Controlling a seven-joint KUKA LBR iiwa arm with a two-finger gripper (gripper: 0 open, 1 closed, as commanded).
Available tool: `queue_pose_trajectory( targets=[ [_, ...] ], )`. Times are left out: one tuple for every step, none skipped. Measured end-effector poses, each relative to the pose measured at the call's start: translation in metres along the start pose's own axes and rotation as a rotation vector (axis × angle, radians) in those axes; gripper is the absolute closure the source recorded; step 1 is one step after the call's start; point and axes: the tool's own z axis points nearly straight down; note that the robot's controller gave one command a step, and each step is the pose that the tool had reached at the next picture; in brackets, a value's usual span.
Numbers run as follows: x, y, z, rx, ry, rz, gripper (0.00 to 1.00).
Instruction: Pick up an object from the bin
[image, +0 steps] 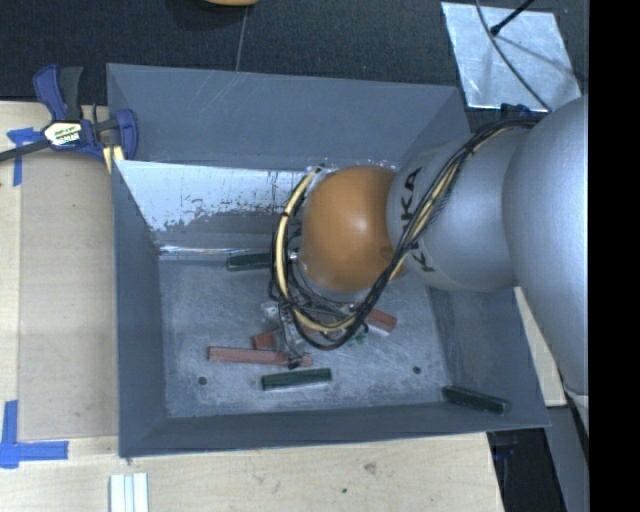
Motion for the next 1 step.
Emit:
queue_pose_trajectory(
  targets=[
    [0.0019, 0.0003, -0.0100, -0.001, 0.008, 0.000, 1.00]
  ],
)
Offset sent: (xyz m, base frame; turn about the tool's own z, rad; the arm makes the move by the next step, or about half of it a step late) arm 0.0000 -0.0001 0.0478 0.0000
